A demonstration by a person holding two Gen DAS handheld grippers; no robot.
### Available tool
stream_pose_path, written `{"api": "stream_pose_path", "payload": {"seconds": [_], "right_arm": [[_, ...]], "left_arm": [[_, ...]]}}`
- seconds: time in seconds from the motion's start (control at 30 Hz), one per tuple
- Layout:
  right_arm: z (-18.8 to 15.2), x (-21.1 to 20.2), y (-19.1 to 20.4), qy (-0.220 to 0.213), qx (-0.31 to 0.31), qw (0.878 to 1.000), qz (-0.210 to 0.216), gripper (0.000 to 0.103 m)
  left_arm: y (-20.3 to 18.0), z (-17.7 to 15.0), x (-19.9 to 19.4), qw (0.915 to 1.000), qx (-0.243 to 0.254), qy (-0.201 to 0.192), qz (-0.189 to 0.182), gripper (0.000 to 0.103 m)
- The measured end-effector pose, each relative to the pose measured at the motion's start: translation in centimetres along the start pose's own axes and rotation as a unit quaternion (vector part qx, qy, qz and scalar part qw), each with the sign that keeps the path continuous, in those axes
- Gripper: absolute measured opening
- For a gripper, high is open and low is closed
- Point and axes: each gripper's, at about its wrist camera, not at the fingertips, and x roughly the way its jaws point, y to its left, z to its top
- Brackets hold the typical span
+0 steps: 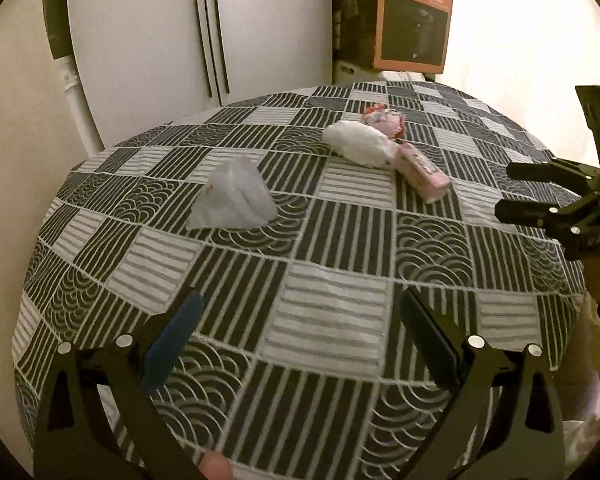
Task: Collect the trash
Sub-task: 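Grasp the clear plastic bag with the left tool while the right tool grasps the pink snack box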
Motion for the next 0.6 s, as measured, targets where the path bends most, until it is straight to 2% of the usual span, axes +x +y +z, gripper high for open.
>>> {"api": "stream_pose_path", "payload": {"seconds": [0.13,0.3,0.37,0.5,0.53,0.57,0.6], "right_arm": [[1.2,1.5,0.0,0.007,-0.001,1.000,0.002,0.088],[2.6,2.8,-0.1,0.002,-0.002,1.000,0.008,0.088],[3.0,3.4,-0.2,0.004,0.000,1.000,0.012,0.087],[3.8,5.0,-0.5,0.021,0.012,1.000,0.012,0.071],[4.0,5.2,-0.6,0.024,0.013,1.000,0.015,0.060],[4.1,5.6,-0.6,0.031,0.012,0.999,0.019,0.054],[4.2,5.9,-0.6,0.037,0.011,0.999,0.020,0.041]], "left_arm": [[1.4,1.4,1.1,0.9999,-0.004,0.009,-0.003,0.097],[3.4,2.5,2.6,0.9986,-0.021,0.023,-0.044,0.097],[4.1,2.9,3.3,0.9986,-0.020,0.027,-0.041,0.097],[4.9,3.9,4.6,0.9986,-0.015,0.037,-0.036,0.097],[5.3,4.2,5.0,0.9981,-0.019,0.042,-0.041,0.097],[5.5,4.4,5.4,0.9978,-0.023,0.046,-0.043,0.097],[5.8,4.6,5.7,0.9976,-0.026,0.048,-0.042,0.097]]}}
